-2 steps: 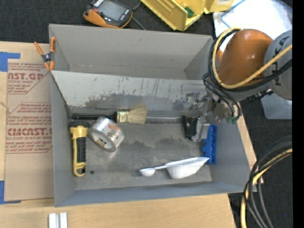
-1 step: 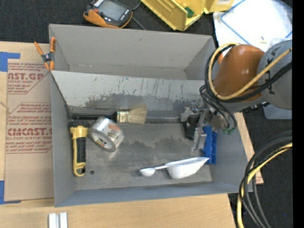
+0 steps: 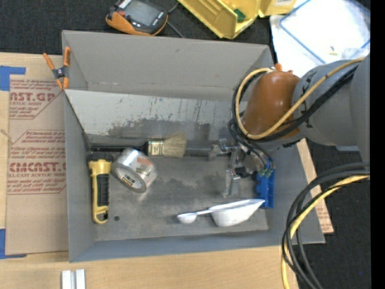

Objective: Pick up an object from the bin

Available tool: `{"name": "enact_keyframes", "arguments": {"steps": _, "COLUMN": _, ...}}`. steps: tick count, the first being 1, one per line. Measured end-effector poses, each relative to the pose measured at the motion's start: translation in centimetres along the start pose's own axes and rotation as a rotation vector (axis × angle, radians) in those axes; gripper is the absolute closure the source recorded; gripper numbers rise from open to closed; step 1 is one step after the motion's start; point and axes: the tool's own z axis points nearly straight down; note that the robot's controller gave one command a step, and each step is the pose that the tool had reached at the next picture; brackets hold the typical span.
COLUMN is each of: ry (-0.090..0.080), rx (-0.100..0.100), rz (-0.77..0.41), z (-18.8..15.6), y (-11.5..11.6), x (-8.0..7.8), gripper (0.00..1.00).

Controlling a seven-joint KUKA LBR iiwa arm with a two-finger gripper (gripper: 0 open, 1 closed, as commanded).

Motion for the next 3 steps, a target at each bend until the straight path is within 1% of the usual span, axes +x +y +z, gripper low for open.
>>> {"name": "enact_keyframes", "arguments": {"steps": 1, "ry": 0.001, "rx": 0.0, "rz": 0.081, "z": -8.5, "y": -2.3, "x": 1.9, "gripper": 0.0}}
{"name": "enact_keyframes", "arguments": {"steps": 2, "ry": -0.003, "rx": -0.001, "rz": 0.159, "z": -1.7, "y": 0.1, "x": 1.1, "gripper": 0.0}}
{"name": "enact_keyframes", "arguments": {"steps": 3, "ry": -0.002, "rx": 0.002, "rz": 0.137, "z": -10.1, "y": -1.4, "x": 0.5, "gripper": 0.0}}
